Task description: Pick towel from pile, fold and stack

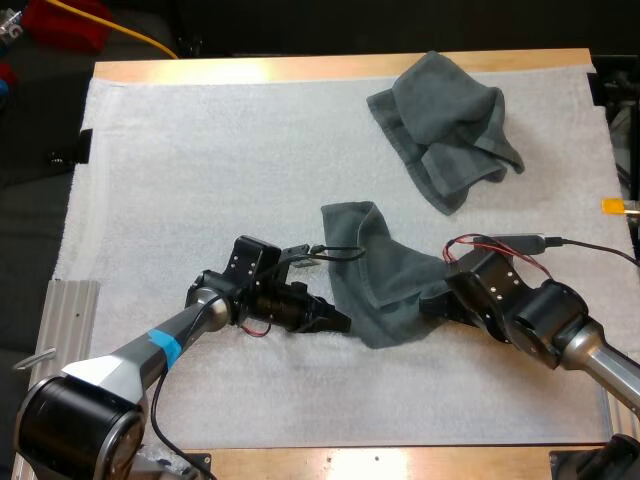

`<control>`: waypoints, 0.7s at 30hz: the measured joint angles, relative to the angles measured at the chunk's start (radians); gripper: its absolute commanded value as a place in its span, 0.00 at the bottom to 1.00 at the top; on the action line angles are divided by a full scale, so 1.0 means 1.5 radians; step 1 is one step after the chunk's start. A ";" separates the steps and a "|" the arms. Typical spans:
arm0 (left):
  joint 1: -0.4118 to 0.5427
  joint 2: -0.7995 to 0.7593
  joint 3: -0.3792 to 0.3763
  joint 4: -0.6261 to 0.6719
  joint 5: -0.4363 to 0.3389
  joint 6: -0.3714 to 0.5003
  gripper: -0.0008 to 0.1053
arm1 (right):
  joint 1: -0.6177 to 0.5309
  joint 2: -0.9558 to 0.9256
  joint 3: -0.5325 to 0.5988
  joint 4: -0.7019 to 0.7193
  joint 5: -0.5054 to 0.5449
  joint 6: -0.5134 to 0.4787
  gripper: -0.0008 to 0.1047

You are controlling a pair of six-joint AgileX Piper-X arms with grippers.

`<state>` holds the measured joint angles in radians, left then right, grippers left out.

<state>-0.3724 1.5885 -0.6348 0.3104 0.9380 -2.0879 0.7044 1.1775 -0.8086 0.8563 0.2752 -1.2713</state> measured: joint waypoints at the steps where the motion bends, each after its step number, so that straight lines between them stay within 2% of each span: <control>1: 0.000 0.000 0.000 0.000 -0.004 0.000 0.01 | 0.000 0.000 0.000 0.000 0.000 0.000 0.01; 6: 0.000 -0.009 0.000 0.002 -0.017 0.000 0.01 | 0.000 0.000 0.000 0.000 -0.001 -0.002 0.01; 14: 0.000 -0.118 0.000 0.003 -0.042 0.009 0.01 | 0.000 -0.002 -0.018 -0.017 -0.030 -0.020 0.01; 21: 0.000 -0.179 0.000 0.070 -0.047 0.014 0.01 | 0.000 -0.019 -0.039 -0.020 -0.048 -0.039 0.01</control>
<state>-0.3724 1.3195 -0.6348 0.4152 0.8677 -2.0661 0.7044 1.1487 -0.8671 0.8262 0.2038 -1.3300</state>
